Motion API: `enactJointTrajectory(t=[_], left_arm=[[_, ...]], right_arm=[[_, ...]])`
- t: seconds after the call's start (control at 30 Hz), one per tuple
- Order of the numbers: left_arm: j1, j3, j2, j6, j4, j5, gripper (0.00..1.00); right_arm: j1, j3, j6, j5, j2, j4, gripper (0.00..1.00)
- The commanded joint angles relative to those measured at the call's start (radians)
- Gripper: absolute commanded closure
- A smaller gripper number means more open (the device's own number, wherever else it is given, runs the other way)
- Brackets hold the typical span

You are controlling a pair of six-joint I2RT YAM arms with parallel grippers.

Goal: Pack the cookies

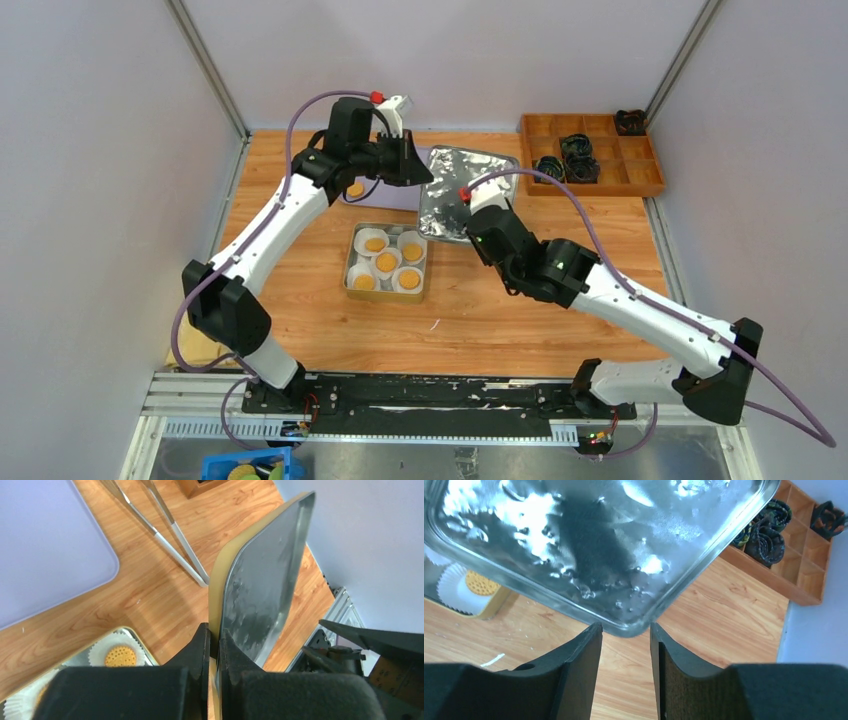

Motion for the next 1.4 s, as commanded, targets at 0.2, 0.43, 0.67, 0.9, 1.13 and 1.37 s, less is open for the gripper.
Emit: enactJointTrajectory(t=[0.2, 0.43, 0.67, 0.9, 1.13, 1.37], left_arm=[[-0.002, 0.13, 0.094, -0.043, -0.161, 0.112, 1.0], [-0.002, 0.177, 0.094, -0.093, -0.2, 0.185, 1.0], [0.022, 0.245, 0.148, -0.134, -0.221, 0.232, 1.0], [0.047, 0.278, 0.193, -0.147, -0.222, 0.258, 1.0], [0.068, 0.307, 0.22, -0.154, -0.22, 0.271, 1.0], [0.07, 0.262, 0.163, -0.146, -0.219, 0.266, 1.0]], right_arm=[[0.173, -0.152, -0.266, 0.242, -0.003, 0.205, 0.51], [0.229, -0.175, -0.343, 0.296, 0.066, 0.287, 0.51], [0.294, -0.171, -0.375, 0.32, 0.106, 0.309, 0.51], [0.35, -0.154, -0.387, 0.323, 0.124, 0.316, 0.51], [0.4, -0.133, -0.403, 0.388, 0.192, 0.314, 0.5], [0.385, -0.133, -0.409, 0.474, 0.222, 0.34, 0.5]])
